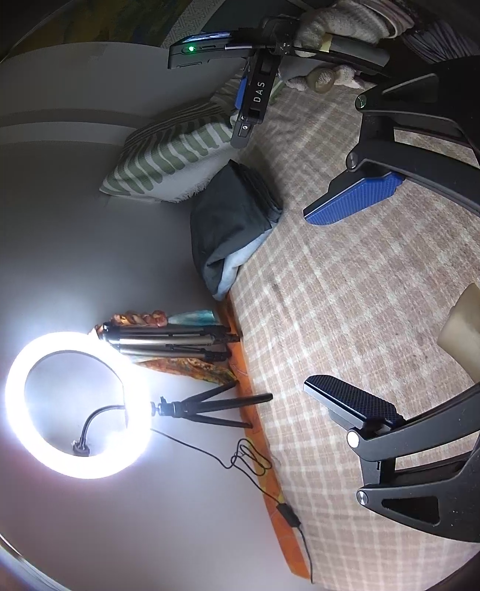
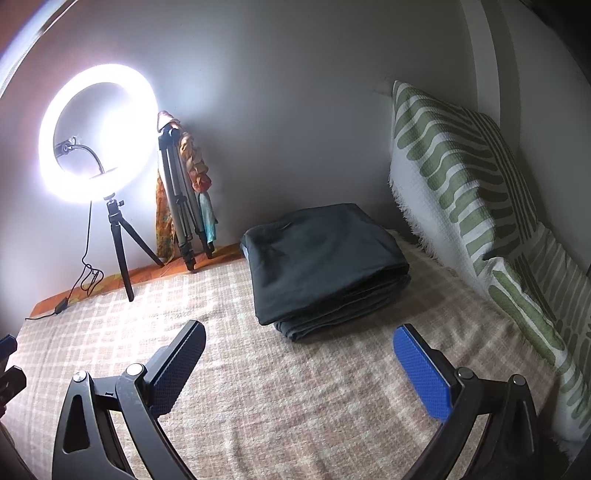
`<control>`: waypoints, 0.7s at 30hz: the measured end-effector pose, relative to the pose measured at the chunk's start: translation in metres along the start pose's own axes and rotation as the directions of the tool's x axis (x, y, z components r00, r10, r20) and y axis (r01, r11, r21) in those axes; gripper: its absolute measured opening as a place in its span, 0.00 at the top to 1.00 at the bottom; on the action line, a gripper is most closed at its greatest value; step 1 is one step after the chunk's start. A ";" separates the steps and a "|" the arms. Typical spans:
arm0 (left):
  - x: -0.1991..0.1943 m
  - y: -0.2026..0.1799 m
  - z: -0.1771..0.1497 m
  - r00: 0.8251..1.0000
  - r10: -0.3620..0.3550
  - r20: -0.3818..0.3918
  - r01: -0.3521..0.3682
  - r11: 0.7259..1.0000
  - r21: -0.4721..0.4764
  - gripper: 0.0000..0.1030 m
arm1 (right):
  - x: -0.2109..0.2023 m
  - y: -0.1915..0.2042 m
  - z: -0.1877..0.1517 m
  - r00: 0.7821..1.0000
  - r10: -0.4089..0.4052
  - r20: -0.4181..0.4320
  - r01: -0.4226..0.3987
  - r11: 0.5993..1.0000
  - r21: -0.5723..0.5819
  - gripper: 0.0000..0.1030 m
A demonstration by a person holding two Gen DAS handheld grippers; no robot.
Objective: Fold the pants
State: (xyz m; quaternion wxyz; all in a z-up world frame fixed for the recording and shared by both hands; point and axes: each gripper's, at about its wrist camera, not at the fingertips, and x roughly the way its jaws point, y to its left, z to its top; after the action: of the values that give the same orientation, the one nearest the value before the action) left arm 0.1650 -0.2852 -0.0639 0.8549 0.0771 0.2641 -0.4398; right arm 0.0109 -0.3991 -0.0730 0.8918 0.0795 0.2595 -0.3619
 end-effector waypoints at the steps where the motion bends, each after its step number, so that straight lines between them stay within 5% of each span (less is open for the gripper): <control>1: 0.000 0.001 0.000 1.000 0.002 -0.001 -0.002 1.000 0.000 0.18 | 0.001 0.001 0.000 1.000 -0.003 0.001 0.003 1.000 -0.003 0.00; 5: -0.001 0.004 -0.001 1.000 0.007 0.006 -0.007 1.000 -0.006 0.05 | 0.002 0.002 -0.001 1.000 -0.002 0.000 0.002 1.000 -0.001 0.00; 21: -0.002 0.007 -0.001 1.000 0.011 0.006 -0.011 1.000 -0.013 0.04 | 0.004 0.002 -0.001 1.000 0.001 -0.002 -0.001 1.000 -0.005 0.00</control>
State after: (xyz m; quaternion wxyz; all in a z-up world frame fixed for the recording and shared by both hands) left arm 0.1691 -0.2796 -0.0643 0.8586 0.0716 0.2638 -0.4336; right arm 0.0142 -0.3995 -0.0764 0.8919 0.0777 0.2613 -0.3609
